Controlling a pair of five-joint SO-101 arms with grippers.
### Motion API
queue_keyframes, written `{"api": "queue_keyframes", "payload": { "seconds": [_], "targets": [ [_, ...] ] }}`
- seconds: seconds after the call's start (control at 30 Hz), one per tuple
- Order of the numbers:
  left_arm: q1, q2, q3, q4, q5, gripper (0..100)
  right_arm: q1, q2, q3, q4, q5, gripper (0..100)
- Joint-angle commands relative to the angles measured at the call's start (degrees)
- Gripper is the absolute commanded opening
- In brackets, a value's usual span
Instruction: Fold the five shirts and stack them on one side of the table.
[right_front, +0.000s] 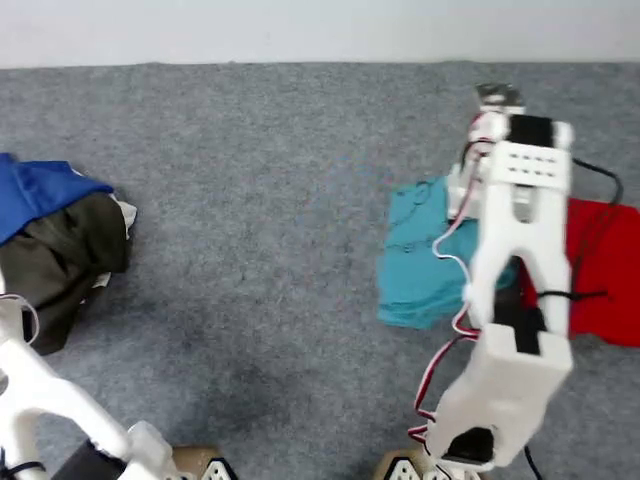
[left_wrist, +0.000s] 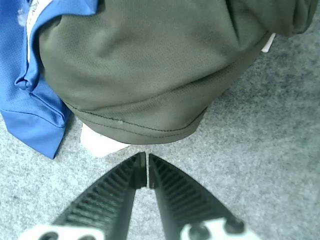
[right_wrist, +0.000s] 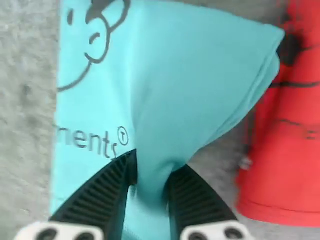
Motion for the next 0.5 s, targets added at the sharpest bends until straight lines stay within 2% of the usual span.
{"api": "queue_keyframes", "payload": {
  "seconds": [0.0, 0.3, 0.47],
  "targets": [
    [0.6, -2.7, -2.3, -0.6, -0.4, 2, 4.0, -7.4, -1.0, 0.7, 5.2, 0.9],
    [0.6, -2.7, -2.3, -0.6, -0.4, 2, 10.0, -15.5, -1.0, -0.1, 13.2, 0.9],
    [0.6, -2.7, -2.3, -0.6, -0.4, 2, 14.4, -16.9, -1.0, -5.0, 13.8, 0.9]
  ]
}}
